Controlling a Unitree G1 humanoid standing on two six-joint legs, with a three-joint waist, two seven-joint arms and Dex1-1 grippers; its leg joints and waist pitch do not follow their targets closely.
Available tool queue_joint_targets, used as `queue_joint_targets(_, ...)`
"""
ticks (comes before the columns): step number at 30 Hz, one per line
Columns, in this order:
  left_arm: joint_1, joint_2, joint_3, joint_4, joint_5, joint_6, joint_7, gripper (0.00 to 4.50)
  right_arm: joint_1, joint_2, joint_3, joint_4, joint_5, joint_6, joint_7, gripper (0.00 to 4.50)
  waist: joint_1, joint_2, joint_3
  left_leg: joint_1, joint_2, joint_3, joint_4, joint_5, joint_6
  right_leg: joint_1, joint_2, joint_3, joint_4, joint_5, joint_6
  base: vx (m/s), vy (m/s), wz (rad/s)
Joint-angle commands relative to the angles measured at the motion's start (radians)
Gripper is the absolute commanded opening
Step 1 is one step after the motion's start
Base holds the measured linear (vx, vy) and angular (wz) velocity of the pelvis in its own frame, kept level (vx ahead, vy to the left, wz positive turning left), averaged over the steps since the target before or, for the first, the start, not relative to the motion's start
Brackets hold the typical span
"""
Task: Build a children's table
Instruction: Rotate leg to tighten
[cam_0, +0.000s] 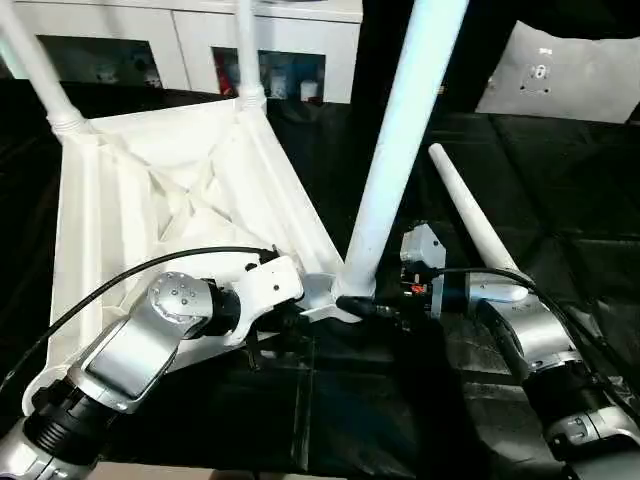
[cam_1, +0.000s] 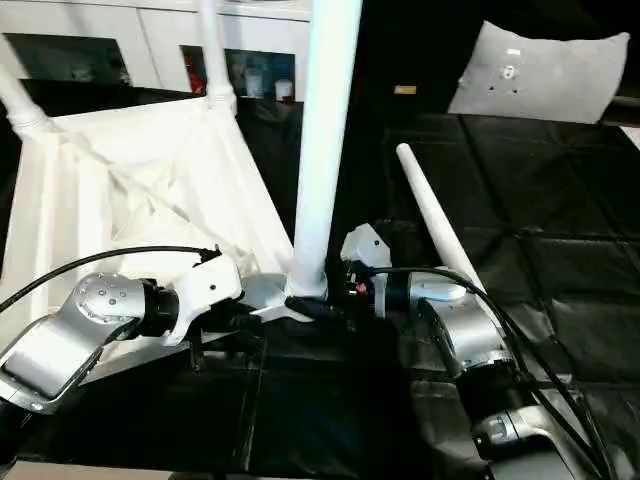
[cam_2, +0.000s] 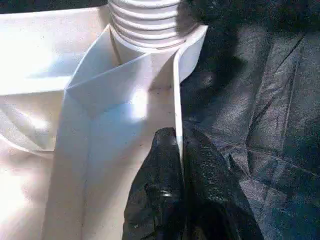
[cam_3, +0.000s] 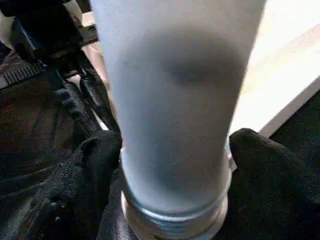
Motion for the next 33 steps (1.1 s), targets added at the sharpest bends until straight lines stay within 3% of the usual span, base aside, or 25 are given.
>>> queue_joint_targets(1, 0.01, 0.004, -0.039, -0.032, 0.001, -0.012, -0.039, 0.0, -0.015, 0.001, 0.001, 0.009, 0.005, -0.009, 0.019, 3.61, -0.007, 0.007, -0.08, -0.014, 0.02, 0.011, -0.047, -0.029, 0.116, 0.071, -0.065, 0.068, -0.043, -0.164, -0.231, 0.0, 0.0, 0.0)
queue_joint_targets(11, 0.008, 0.008, -0.041, -0.031, 0.0, -0.009, -0.039, 0.0, -0.014, 0.002, 0.007, 0.023, 0.004, -0.017, 0.052, 2.73, -0.006, 0.007, -0.079, -0.014, 0.019, 0.012, -0.046, -0.054, 0.102, 0.07, -0.065, 0.069, -0.047, -0.209, -0.218, 0.0, 0.0, 0.0)
queue_joint_targets(22, 0.01, 0.012, -0.038, -0.028, -0.003, -0.007, -0.041, 0.0, 0.021, 0.01, 0.019, 0.019, 0.001, 0.005, 0.066, 2.6, -0.005, 0.008, -0.077, -0.015, 0.018, 0.011, -0.046, -0.057, 0.102, 0.069, -0.064, 0.069, -0.048, -0.209, -0.216, 0.0, 0.0, 0.0)
queue_joint_targets(23, 0.01, 0.011, -0.037, -0.027, -0.004, -0.005, -0.041, 0.0, 0.025, 0.012, 0.019, 0.018, 0.004, 0.014, 0.065, 2.6, -0.005, 0.013, -0.074, -0.014, 0.018, 0.011, -0.047, -0.064, 0.102, 0.067, -0.064, 0.069, -0.049, -0.217, -0.215, 0.0, 0.0, 0.0)
queue_joint_targets(29, -0.001, -0.029, -0.012, -0.019, -0.018, 0.039, 0.002, 0.0, 0.071, 0.035, 0.024, -0.022, 0.02, 0.148, 0.005, 2.6, -0.005, 0.011, -0.071, -0.013, 0.018, 0.011, -0.049, -0.074, 0.094, 0.067, -0.062, 0.069, -0.052, -0.227, -0.207, 0.0, 0.0, 0.0)
queue_joint_targets(31, -0.022, -0.111, 0.025, -0.012, -0.031, 0.106, 0.088, 0.0, 0.116, 0.064, 0.022, -0.059, 0.004, 0.208, -0.097, 2.59, -0.008, 0.006, -0.067, -0.013, 0.018, 0.012, -0.051, -0.09, 0.084, 0.066, -0.062, 0.07, -0.056, -0.261, -0.196, 0.0, 0.0, 0.0)
queue_joint_targets(32, -0.028, -0.135, 0.035, -0.01, -0.035, 0.125, 0.112, 0.0, 0.127, 0.073, 0.02, -0.068, 0.0, 0.221, -0.125, 2.57, -0.004, 0.008, -0.062, -0.003, 0.019, 0.014, -0.053, -0.12, 0.074, 0.057, -0.062, 0.071, -0.066, -0.309, -0.181, 0.0, 0.0, 0.0)
queue_joint_targets(33, -0.035, -0.172, 0.047, -0.006, -0.038, 0.148, 0.146, 0.0, 0.144, 0.09, 0.018, -0.079, -0.011, 0.229, -0.171, 2.56, -0.006, 0.005, -0.058, -0.003, 0.016, 0.015, -0.054, -0.144, 0.067, 0.056, -0.062, 0.071, -0.074, -0.365, -0.164, 0.0, 0.0, 0.0)
